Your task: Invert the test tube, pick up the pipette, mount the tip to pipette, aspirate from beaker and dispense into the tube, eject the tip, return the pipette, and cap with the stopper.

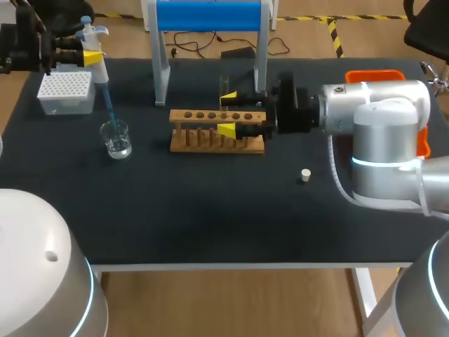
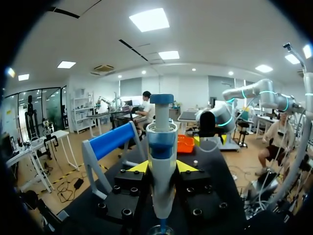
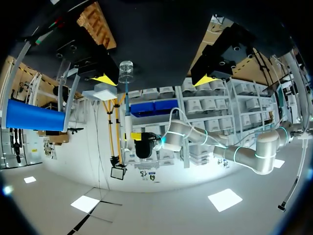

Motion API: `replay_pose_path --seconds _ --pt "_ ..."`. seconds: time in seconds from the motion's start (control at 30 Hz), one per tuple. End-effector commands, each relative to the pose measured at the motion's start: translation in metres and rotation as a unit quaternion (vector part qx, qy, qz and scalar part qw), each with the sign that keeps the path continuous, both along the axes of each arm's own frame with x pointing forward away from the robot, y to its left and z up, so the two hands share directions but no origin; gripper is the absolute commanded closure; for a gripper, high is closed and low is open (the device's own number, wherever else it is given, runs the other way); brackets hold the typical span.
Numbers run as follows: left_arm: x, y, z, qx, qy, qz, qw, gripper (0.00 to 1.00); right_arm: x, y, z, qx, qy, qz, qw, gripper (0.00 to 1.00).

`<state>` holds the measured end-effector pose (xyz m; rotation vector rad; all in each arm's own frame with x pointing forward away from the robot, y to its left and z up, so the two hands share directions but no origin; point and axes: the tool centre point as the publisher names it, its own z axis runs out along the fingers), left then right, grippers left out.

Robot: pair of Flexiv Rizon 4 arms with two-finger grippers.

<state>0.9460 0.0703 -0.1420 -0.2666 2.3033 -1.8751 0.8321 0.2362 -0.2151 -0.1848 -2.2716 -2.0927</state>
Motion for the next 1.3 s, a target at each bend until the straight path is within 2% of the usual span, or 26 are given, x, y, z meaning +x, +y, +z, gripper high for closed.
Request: replay_pose_path --seconds 0.03,0.4,0.7,0.9,1.03,1.3 --pt "0.000 0.001 0.000 0.000 -0.001 -0.001 1.000 1.00 0.000 -0.001 0.000 0.000 0.000 0.001 1.000 0.00" --pt "0.000 0.001 0.000 0.000 -0.001 -0.001 1.000 1.00 -0.009 0.019 0.002 -0.052 -0.012 -0.007 0.999 0.00" --pt "0.000 0.001 0.000 0.000 -0.001 -0.001 1.000 1.00 -0.011 0.052 -0.003 -0.085 -0.012 -0.042 0.995 0.00" --pt "0.000 0.001 0.000 0.000 -0.001 -0.001 1.000 1.00 -0.008 0.082 -0.019 -0.112 -0.016 -0.063 0.992 0.00" --pt "0.000 0.001 0.000 0.000 -0.001 -0.001 1.000 1.00 -0.003 0.098 -0.032 -0.134 -0.035 -0.080 0.987 0.00" --pt "0.000 0.001 0.000 0.000 -0.001 -0.001 1.000 1.00 0.004 0.122 -0.057 -0.144 -0.045 -0.086 0.985 0.00"
